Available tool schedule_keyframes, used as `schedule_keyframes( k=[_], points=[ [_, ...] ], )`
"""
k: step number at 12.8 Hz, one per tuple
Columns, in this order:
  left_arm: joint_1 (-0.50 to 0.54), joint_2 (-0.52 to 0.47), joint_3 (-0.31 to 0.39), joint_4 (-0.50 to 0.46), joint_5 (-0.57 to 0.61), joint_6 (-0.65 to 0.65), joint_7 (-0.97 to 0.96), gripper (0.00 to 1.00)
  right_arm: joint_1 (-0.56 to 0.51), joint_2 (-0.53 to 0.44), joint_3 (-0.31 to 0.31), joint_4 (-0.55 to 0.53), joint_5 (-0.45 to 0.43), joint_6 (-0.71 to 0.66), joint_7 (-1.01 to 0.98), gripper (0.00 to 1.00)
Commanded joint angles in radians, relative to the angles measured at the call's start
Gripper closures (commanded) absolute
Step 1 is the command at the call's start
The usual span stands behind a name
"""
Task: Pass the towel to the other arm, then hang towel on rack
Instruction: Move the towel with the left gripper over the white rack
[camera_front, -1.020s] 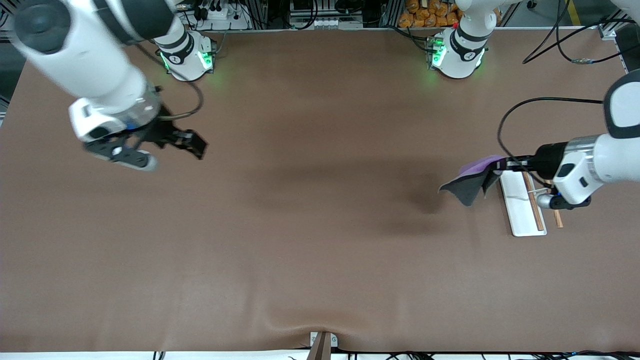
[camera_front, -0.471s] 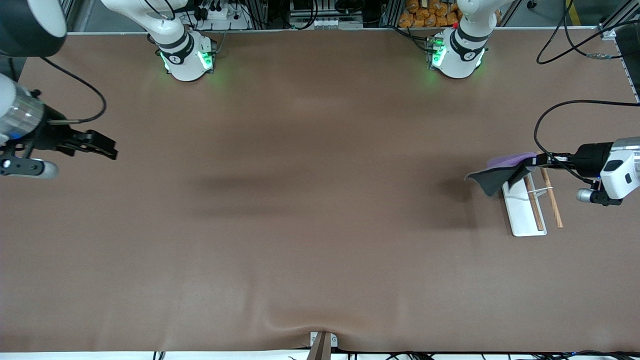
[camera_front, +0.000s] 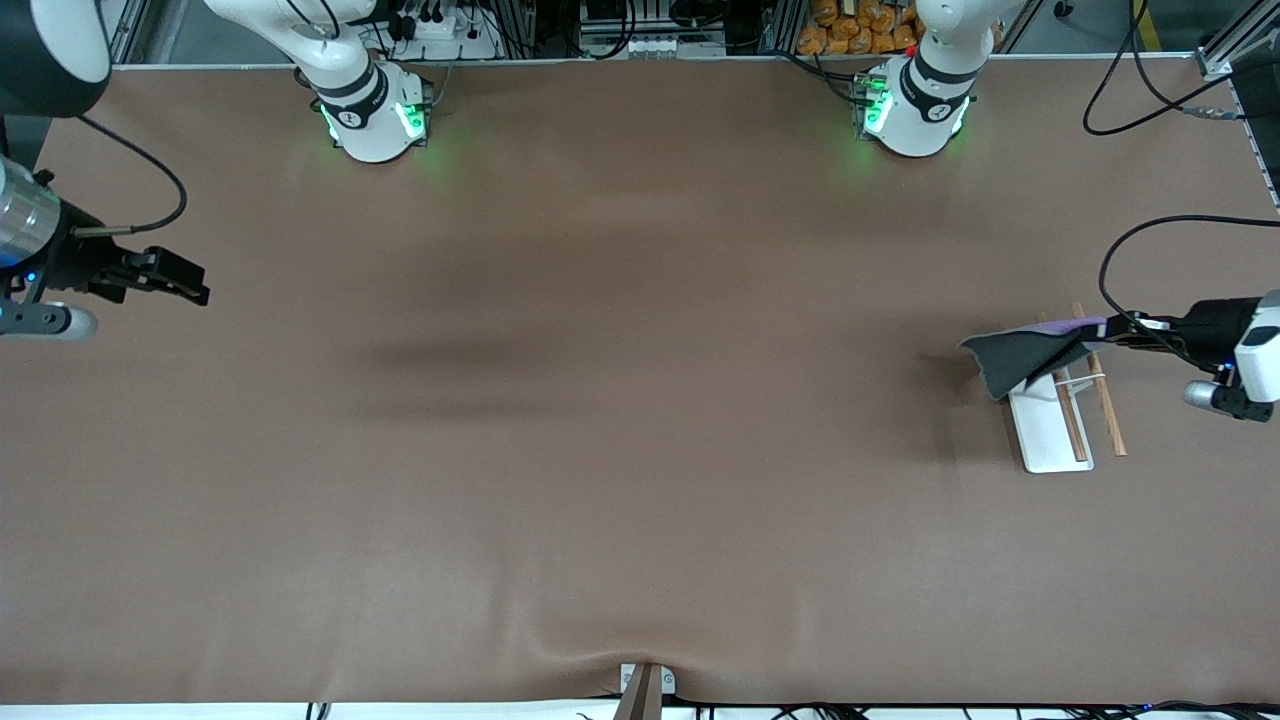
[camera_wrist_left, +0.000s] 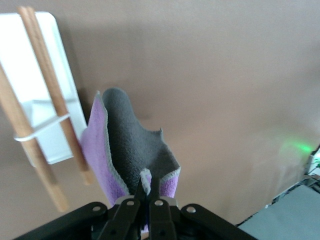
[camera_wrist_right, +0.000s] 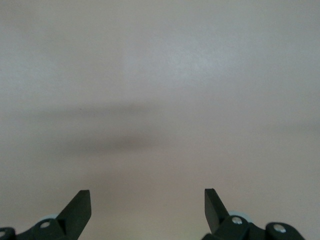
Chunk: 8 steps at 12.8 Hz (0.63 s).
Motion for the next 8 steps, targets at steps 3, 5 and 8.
schedule_keyframes(
  k=[3,5,8],
  points=[
    [0.032,0.064,-0.012,0.102,0.06,-0.009,0.114,1.0,-0.052,-0.064,0.019,-0.03,-0.016,0.02,-0.004,0.0],
    [0.033,0.102,-0.012,0.155,0.068,-0.009,0.148,1.0,-0.052,-0.05,0.019,-0.001,-0.016,0.02,-0.001,0.0],
    [0.041,0.125,-0.012,0.186,0.068,-0.009,0.159,1.0,-0.058,-0.043,0.019,0.031,-0.009,0.026,-0.004,0.0]
  ],
)
